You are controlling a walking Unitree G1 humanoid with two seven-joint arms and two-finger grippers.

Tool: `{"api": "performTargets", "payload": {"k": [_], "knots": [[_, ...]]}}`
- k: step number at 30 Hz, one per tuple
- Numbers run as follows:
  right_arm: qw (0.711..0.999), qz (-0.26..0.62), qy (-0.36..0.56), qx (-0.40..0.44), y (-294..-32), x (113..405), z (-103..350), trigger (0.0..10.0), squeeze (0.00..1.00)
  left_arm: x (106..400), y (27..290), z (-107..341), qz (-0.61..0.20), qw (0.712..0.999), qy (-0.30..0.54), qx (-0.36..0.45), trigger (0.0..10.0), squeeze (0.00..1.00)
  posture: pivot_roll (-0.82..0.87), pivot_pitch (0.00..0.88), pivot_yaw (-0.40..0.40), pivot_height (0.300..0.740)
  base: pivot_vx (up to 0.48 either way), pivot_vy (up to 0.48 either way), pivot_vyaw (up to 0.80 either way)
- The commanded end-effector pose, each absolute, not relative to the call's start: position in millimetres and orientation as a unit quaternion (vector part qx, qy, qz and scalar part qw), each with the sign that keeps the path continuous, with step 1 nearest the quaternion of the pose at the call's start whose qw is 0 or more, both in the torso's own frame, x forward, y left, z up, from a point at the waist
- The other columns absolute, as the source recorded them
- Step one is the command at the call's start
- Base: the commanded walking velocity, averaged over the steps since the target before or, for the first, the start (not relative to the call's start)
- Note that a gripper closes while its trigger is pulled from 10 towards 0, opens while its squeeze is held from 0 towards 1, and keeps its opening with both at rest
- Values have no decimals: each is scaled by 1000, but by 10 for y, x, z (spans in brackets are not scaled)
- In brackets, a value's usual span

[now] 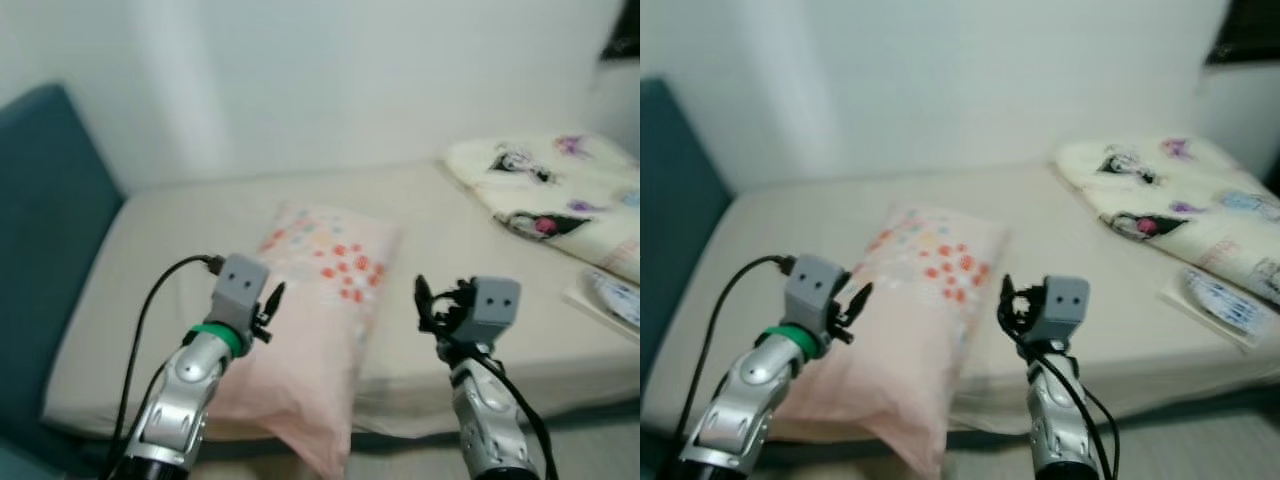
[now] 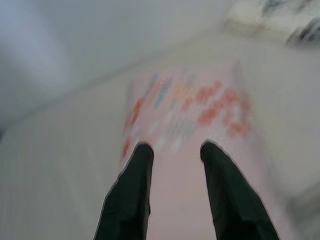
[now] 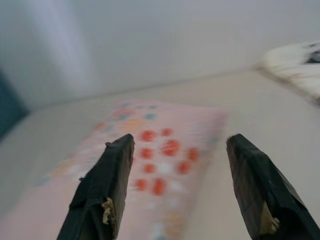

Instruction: Clean up the room

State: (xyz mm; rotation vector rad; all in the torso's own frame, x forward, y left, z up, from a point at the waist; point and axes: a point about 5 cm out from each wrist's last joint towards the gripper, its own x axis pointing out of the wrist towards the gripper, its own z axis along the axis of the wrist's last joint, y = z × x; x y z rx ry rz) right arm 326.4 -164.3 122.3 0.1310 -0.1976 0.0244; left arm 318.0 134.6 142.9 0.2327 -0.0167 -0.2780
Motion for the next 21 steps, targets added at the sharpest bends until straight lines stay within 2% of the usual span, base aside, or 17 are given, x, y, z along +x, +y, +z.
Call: {"api": "performTargets", "payload": {"k": [1,12,15,21], "knots": [[994,13,-85,69,-1625,3230,1149,10000,0,3181,1313,1409,-143,983,-8,119,10000,0,-130,33,136,738,0,0,0],[994,20,-82,73,-1577,3217,1133,10000,0,3174,1324,1412,-141,983,-9,118,10000,0,-122,58,148,738,0,0,0],[993,34,-80,76,-1481,3206,1129,10000,0,3145,1335,1387,-150,981,-2,120,10000,0,-116,81,156,738,0,0,0],[993,57,-79,71,-1369,3161,1135,10000,0,3089,1420,1323,-136,985,10,102,10000,0,-113,129,123,738,0,0,0]]}}
